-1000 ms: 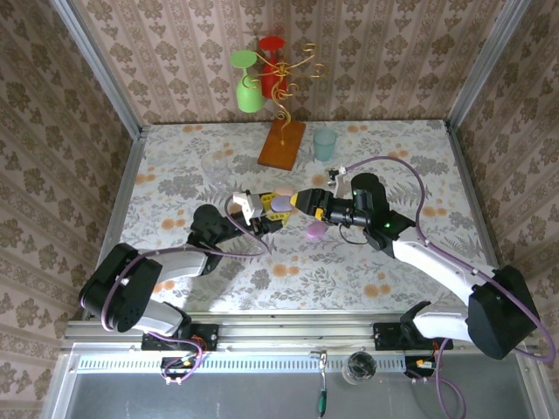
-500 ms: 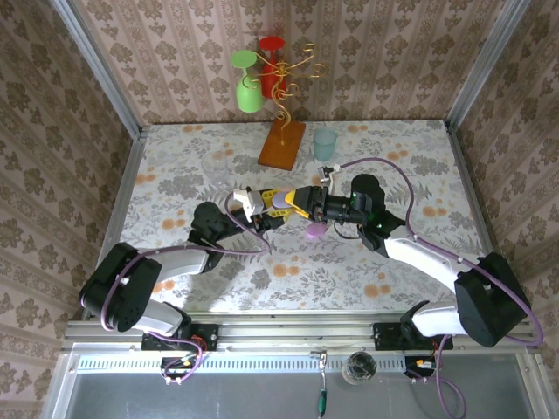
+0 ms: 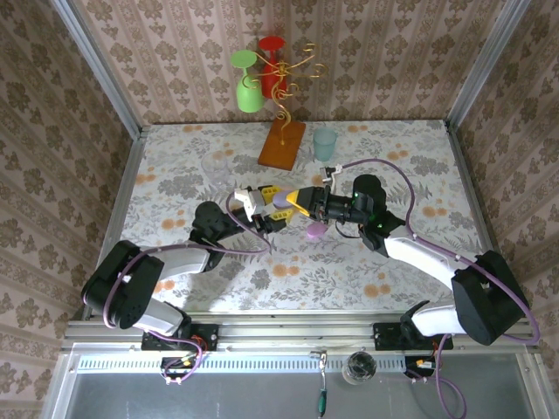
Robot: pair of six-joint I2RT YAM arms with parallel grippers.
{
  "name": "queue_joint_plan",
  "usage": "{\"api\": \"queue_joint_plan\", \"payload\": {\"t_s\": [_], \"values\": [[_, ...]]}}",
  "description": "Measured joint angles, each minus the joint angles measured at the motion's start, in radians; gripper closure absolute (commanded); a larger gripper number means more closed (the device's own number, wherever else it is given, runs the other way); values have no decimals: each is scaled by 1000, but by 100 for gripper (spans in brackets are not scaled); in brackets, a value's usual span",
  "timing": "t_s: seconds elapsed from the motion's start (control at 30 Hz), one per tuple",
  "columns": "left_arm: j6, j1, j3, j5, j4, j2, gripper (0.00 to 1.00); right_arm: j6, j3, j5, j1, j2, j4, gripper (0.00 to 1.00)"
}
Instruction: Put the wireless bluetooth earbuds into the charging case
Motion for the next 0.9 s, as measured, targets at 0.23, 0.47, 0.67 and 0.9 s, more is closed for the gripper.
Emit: {"api": "queue_joint_plan", "payload": {"t_s": [0.23,0.47,0.67,0.9], "values": [[52,10,-35,-3,-39,-10,11,-79,-42,77,-52,-35,-121,84],[128,9,-94,-3,-204,-82,2,-138,-117,175,-169,-71,-213,85],[201,-11,-100,-7,-359,-125,0,-159,-198,248,-262,-73,-251,86],[225,-13,-101,-5,-417,-126,0,-160,-279,301,-321,-62,-261,87]]}}
